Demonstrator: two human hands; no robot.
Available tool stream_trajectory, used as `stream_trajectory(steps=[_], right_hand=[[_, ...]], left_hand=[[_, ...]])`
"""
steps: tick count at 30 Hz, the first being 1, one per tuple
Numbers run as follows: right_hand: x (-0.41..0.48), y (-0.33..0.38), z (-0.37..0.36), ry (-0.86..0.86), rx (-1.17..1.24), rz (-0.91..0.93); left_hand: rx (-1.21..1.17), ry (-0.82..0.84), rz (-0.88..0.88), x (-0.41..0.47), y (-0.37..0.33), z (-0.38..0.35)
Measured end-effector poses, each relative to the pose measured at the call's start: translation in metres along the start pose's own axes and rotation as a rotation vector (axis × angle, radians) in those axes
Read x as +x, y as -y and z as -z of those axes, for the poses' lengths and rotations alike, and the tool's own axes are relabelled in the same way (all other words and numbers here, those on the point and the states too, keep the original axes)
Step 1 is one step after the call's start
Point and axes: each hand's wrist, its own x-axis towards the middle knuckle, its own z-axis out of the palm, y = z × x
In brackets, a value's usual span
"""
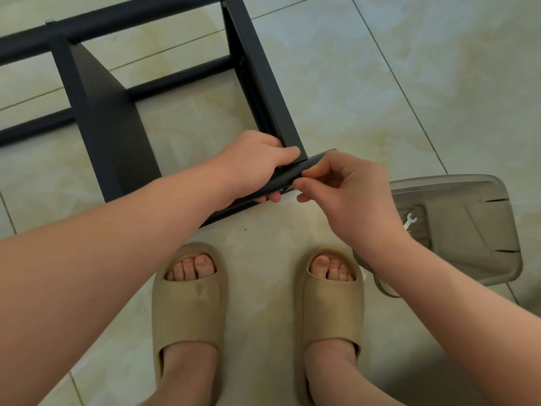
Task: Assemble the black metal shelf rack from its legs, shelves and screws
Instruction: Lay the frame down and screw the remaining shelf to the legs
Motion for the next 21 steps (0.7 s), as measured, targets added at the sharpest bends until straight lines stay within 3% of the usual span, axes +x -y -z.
stream_trajectory(steps=[8, 21], right_hand=[[0.0008, -0.0020, 0.0059, 0.051, 0.124, -0.046], [-0.0050, -0.0042, -0.0024, -0.025, 0.019, -0.042]], left_hand=[[-0.009, -0.004, -0.005, 0.0010, 0.0015, -0.0006], [0.021, -0.004, -0.007, 0.0006, 0.0002, 0.0001]])
